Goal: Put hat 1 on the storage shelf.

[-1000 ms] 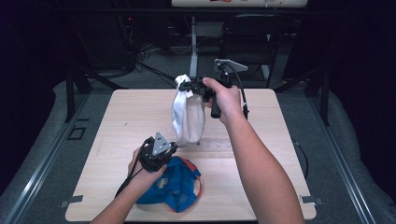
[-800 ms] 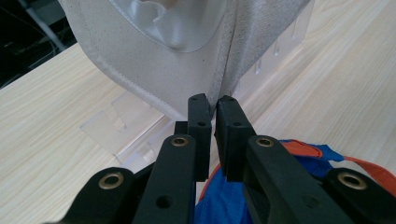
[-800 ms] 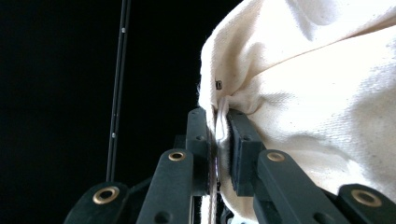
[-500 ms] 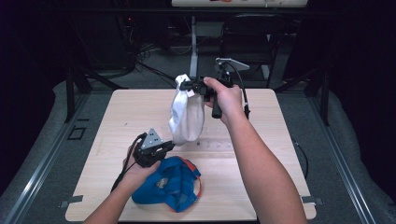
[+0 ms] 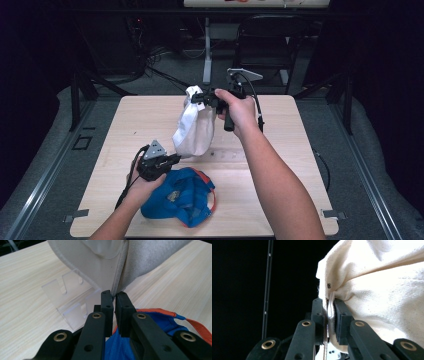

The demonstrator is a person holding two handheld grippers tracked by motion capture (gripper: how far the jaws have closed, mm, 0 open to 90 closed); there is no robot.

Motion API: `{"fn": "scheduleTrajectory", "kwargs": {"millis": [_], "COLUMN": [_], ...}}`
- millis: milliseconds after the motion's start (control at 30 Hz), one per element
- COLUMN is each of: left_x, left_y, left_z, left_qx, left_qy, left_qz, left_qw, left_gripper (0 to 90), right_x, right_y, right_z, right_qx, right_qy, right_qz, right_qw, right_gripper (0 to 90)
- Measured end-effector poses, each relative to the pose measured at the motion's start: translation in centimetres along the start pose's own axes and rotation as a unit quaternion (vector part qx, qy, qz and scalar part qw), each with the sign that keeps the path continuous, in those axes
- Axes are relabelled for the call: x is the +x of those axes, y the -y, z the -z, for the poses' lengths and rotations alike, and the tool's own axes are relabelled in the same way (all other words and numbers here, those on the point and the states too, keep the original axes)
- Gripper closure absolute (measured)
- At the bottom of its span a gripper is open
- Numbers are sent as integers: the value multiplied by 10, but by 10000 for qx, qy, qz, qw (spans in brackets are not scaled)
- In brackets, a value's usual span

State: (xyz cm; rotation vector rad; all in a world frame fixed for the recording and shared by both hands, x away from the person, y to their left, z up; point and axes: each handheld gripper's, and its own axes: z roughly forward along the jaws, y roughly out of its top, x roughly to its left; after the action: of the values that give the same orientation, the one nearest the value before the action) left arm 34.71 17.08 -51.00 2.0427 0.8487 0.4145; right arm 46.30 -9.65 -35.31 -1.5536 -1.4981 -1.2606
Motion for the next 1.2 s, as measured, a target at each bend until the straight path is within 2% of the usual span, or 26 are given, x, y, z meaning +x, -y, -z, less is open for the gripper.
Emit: {"fn": "scheduleTrajectory", "kwargs": {"millis": [233,333,400,467,567,667,800,867,900,933,1033,1200], "left_x": [5,0,-2,-1,-4,-6,-7,-8,-8,-8,-6,-2], "left_y": [13,15,15,15,15,15,14,15,15,15,20,30], "left_z": [-1,-8,-9,-9,-8,-6,1,6,9,11,17,25], "left_qx": [33,267,256,252,224,245,58,5,5,-23,-56,19], "left_qy": [-7,-60,-114,-134,-202,-218,-238,-235,-280,-231,-184,-240], "left_qz": [433,330,290,309,209,185,232,240,240,248,360,404], "left_qw": [9991,9991,9992,9991,9993,9993,9994,9994,9993,9994,9992,9989], "left_gripper": [856,856,858,857,854,840,760,718,700,685,634,587], "right_x": [-9,-12,-16,-20,-21,-17,-15,-17,-18,-20,-27,-41], "right_y": [4,5,5,6,7,9,16,21,24,28,40,58], "right_z": [-7,-10,-11,-10,-6,3,22,33,38,43,54,66], "right_qx": [146,138,149,104,51,7,-180,-269,-299,-329,-371,-384], "right_qy": [240,445,547,479,541,481,512,600,655,668,648,569], "right_qz": [102,132,145,131,244,427,703,875,973,1045,1229,1464], "right_qw": [9996,9988,9983,9987,9982,9979,9961,9940,9927,9917,9896,9868], "right_gripper": [809,806,801,784,746,683,632,611,609,601,582,565]}}
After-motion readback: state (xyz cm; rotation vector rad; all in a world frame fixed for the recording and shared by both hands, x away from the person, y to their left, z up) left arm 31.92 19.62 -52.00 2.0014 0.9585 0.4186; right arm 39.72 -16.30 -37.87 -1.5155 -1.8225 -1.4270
